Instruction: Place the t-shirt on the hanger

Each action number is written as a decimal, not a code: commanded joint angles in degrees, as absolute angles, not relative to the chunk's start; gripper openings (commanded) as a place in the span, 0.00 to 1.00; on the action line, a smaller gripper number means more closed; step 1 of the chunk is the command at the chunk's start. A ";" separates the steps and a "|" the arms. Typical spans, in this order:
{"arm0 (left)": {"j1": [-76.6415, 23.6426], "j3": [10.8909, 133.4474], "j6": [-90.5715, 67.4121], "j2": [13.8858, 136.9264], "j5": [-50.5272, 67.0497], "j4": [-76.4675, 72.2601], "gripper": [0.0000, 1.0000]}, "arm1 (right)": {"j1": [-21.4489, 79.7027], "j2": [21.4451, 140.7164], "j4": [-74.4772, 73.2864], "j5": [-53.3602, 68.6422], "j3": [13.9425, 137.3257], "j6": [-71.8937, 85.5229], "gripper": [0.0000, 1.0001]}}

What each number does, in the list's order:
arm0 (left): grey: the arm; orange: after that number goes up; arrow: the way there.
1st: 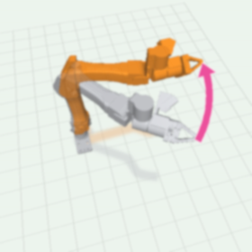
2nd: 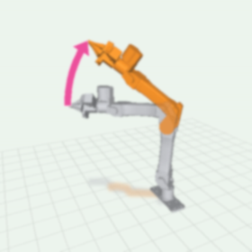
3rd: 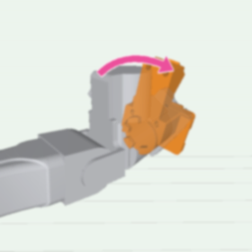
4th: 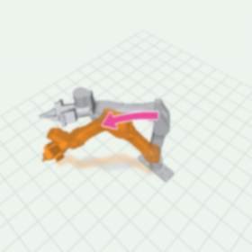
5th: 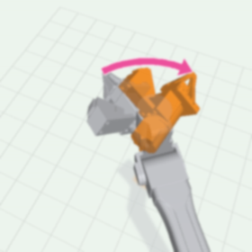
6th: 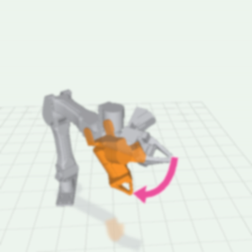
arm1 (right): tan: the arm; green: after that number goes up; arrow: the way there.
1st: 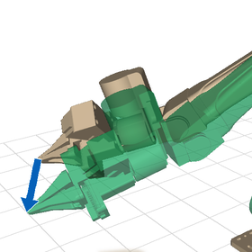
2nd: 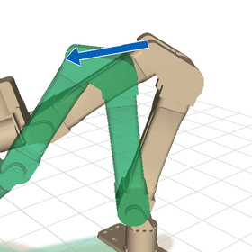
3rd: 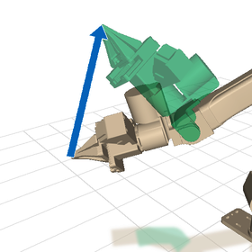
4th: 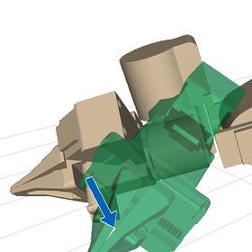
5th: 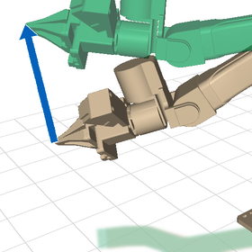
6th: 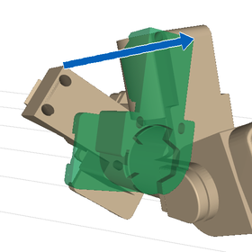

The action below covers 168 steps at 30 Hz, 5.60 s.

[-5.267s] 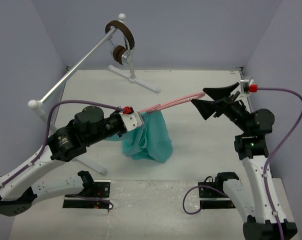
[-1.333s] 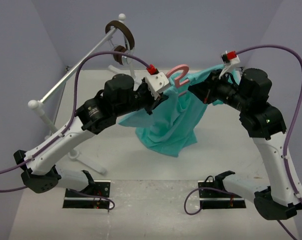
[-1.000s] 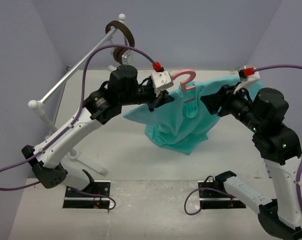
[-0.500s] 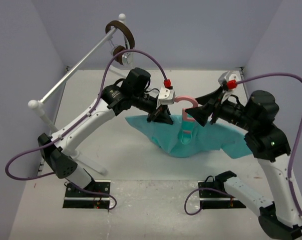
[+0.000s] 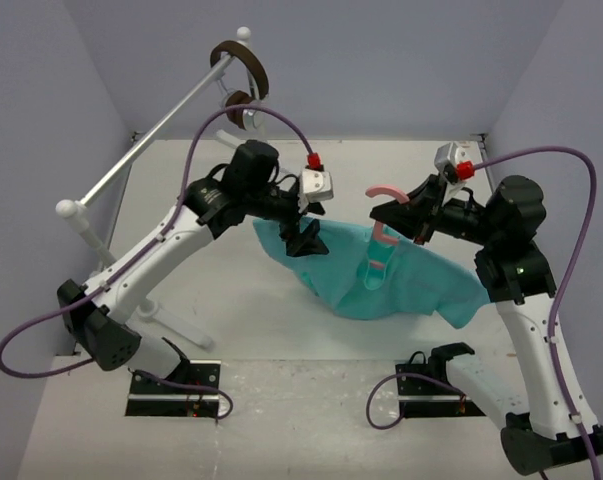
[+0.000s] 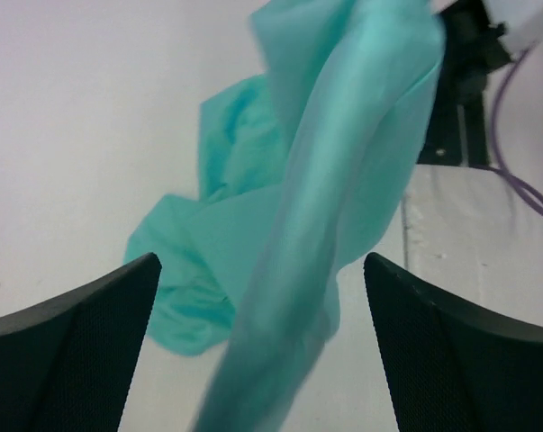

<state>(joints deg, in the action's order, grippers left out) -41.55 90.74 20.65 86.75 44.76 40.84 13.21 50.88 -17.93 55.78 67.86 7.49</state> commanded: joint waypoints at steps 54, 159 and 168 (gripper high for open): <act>-31.18 74.42 7.35 63.63 -8.94 26.01 0.00 | 3.05 51.83 -10.21 50.78 76.20 17.40 0.00; -22.07 100.40 -8.19 73.49 58.31 17.80 0.00 | 10.02 29.34 -23.84 17.36 47.44 10.39 0.74; -22.15 99.67 -10.47 73.82 63.02 12.57 0.00 | 10.02 25.16 -20.95 35.15 52.48 5.89 0.50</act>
<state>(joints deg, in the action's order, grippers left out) -22.55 98.41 -7.97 74.67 61.43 18.78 10.07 23.37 -22.35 26.83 46.26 9.01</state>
